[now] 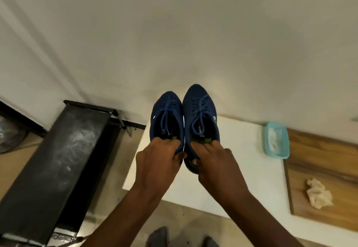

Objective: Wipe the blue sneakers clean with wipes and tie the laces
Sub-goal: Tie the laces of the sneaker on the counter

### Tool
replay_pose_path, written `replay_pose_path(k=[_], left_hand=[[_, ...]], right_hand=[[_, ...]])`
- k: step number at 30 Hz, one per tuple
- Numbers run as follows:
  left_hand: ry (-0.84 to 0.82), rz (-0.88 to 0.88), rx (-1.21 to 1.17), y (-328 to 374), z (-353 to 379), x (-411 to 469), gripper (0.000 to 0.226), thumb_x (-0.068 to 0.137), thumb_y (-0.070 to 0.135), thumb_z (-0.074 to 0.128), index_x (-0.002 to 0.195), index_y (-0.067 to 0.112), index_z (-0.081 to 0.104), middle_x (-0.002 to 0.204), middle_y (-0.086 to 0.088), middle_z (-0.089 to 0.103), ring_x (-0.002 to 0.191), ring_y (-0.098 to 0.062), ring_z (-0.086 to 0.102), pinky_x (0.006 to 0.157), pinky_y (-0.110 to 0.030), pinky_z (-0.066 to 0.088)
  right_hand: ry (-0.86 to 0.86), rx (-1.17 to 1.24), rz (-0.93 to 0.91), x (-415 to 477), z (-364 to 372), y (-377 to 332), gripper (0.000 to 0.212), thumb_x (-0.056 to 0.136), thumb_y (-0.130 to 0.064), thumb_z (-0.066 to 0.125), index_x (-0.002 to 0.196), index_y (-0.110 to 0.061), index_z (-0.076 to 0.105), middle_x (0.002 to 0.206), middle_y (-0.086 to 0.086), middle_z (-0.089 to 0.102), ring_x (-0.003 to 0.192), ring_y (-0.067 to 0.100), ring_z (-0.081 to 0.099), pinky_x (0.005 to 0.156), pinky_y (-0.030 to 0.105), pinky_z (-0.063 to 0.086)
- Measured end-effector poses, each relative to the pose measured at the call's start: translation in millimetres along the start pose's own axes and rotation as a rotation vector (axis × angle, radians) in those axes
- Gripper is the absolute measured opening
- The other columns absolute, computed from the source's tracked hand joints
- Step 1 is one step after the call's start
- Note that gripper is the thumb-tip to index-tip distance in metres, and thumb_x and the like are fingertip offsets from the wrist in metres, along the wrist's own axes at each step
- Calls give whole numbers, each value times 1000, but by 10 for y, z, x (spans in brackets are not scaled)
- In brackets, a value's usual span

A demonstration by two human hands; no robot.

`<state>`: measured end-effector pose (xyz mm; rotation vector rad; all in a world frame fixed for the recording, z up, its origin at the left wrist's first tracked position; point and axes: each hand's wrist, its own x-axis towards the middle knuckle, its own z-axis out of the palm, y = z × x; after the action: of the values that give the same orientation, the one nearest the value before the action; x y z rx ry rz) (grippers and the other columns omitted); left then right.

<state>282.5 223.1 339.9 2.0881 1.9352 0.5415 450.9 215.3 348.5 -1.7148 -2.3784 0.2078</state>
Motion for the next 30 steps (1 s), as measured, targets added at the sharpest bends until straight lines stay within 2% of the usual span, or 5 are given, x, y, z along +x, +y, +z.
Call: replay_pose_path(k=[7,12,16,22,30], left_hand=[[-69,-73,126,189,-1513,56,40,78,45,78,70,31,42,68,13,55,65,-6,53,45,-17,11],[22,-104,93,211,-2315,-41,38,82,51,74,75,31,42,77,13,60,80,-6,59,50,-24,35],[92,-203,79,298,-2802,-251,27,98,54,50,104,28,56,107,9,63,108,-4,54,73,-28,46],[106,-328,233,282,-3064,-634,47,40,48,95,57,30,56,54,14,52,55,-6,57,41,-20,26],[222,-683,254,548,-2650,-1133,38,49,42,97,65,28,66,61,9,61,55,-12,60,38,-26,43]], right_hand=[[-91,-9,-116,434,-1148,-670,53,52,-10,79,93,-33,56,81,-16,61,79,12,55,58,24,37],[-93,-30,-267,692,-1867,-1124,60,43,-12,77,93,-36,53,76,-19,59,76,10,55,53,21,31],[-55,-29,-399,735,-2180,-1402,60,46,-19,80,97,-39,55,78,-22,59,80,6,53,53,20,33],[-125,-28,-598,779,-2163,-1628,68,38,-25,89,97,-40,57,73,-23,58,76,5,52,50,17,33],[-302,-53,-930,801,-2019,-1711,60,41,-32,95,95,-38,70,75,-20,65,68,6,61,48,17,44]])
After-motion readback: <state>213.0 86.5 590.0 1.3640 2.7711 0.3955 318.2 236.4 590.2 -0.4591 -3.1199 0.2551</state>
